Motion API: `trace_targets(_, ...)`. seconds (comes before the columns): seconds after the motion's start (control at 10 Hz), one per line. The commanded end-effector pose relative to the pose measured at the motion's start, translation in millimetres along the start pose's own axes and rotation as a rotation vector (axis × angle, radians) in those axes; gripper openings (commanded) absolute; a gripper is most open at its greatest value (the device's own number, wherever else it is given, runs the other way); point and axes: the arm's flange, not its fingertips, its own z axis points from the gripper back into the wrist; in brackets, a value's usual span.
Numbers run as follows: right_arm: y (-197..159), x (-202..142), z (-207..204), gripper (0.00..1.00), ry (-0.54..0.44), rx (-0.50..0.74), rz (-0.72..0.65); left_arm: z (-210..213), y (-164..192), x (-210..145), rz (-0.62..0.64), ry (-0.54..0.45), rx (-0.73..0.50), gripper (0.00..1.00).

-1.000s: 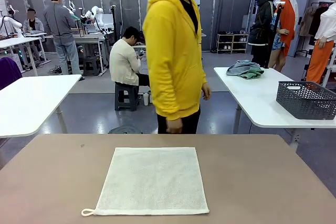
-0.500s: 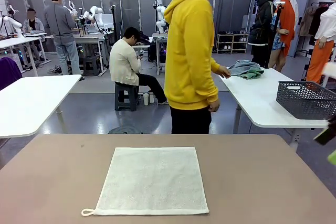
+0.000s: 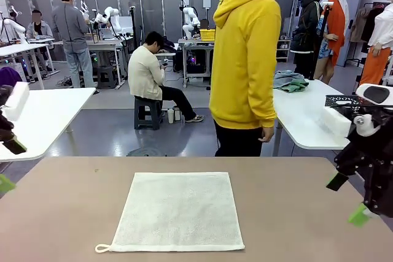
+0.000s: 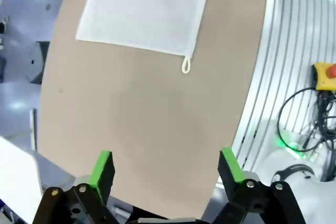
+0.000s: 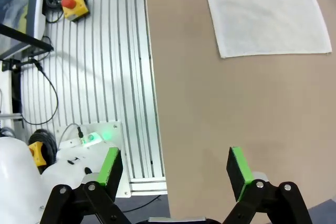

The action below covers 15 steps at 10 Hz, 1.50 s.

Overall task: Fold the towels and place them in the basket.
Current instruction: When a person lays out a Towel with hook on the table, fold it in half twice.

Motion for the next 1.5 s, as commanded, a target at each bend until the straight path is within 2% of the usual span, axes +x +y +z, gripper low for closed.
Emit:
trace_targets(0.0,1.6,-12.7,-26.6,1.00,0.019,-0.029,0.010,-44.7,-19.0,-17.0,0.023,0.029,-0.027,1.00)
trace_targets(0.1,-0.6,-11.9,-26.1,1.00,-0.034,-0.050,-0.026,-47.3,-18.2,-17.8,0.032,0.036,-0.032,1.00)
trace_targets(0.2,-4.4,1.6,-3.2,1.00,0.010,-0.006,0.009,-9.6,0.9,4.0,0.000,0.016,-0.025,1.00)
trace_targets(0.7,-7.3,3.0,-3.3,1.00,-0.007,-0.011,0.022,-10.3,1.5,3.7,-0.009,0.004,-0.041,1.00)
trace_targets(0.8,-6.1,33.2,-21.0,1.00,0.087,-0.010,0.075,-33.3,-2.6,35.2,-0.089,0.123,-0.075,1.00)
trace_targets(0.9,-9.6,53.2,-40.6,1.00,0.129,0.000,0.099,-58.4,-1.1,58.7,-0.106,0.196,-0.063,1.00)
trace_targets(1.1,-15.0,68.6,-72.5,1.00,0.151,0.062,0.109,-97.0,-2.9,78.0,-0.136,0.199,-0.157,1.00)
trace_targets(1.2,-17.2,74.0,-90.9,1.00,0.188,0.060,0.098,-111.9,-4.8,82.8,-0.156,0.172,-0.173,1.00)
trace_targets(1.4,-24.5,82.1,-122.2,1.00,0.221,0.076,0.094,-139.0,-7.6,91.0,-0.177,0.188,-0.213,1.00)
